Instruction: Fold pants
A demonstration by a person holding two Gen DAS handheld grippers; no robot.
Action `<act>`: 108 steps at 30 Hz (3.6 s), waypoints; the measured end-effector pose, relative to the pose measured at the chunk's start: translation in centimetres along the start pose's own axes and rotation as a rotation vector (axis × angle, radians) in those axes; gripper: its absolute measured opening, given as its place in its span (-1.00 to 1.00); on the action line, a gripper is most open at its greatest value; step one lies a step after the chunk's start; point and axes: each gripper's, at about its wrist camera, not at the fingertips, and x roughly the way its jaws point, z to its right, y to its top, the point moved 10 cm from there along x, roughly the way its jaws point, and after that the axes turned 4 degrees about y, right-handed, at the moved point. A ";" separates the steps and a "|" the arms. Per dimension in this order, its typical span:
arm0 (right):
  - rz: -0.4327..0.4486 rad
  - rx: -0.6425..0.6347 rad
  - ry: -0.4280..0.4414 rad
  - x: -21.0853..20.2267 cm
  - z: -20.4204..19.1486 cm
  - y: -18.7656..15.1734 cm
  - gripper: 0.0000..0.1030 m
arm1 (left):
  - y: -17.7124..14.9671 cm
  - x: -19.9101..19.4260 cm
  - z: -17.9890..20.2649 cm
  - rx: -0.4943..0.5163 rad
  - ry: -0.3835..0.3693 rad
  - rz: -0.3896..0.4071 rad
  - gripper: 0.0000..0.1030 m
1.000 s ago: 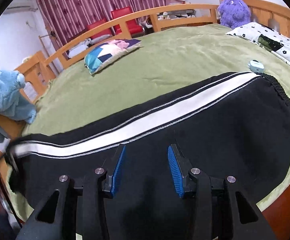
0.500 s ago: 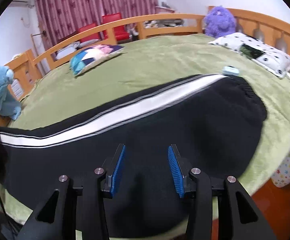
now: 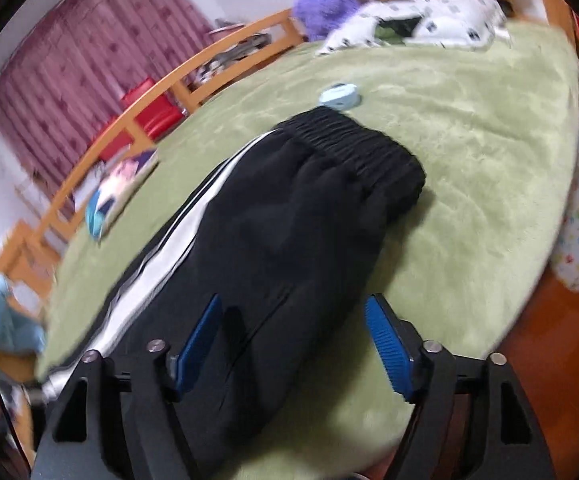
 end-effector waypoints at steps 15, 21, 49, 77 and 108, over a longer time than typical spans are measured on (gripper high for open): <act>0.158 -0.081 0.222 -0.6 -2.6 11.1 -0.31 | -1.8 -1.6 -0.3 0.010 0.081 -0.033 0.49; -0.110 -0.075 -0.079 4.9 3.0 5.9 0.08 | -2.9 -0.5 -3.5 -0.034 0.095 -0.096 0.49; -0.107 -0.322 0.058 -0.4 -18.2 -6.7 0.10 | -5.9 7.7 -19.1 -0.395 -0.040 -0.194 0.45; -0.073 -0.530 0.099 -3.3 -22.0 -10.1 0.05 | 5.9 -3.5 5.5 0.024 -0.229 0.057 -0.75; -0.330 -0.624 0.276 0.8 -28.3 -21.1 0.03 | -3.9 1.0 8.4 -0.036 -0.348 -0.131 0.42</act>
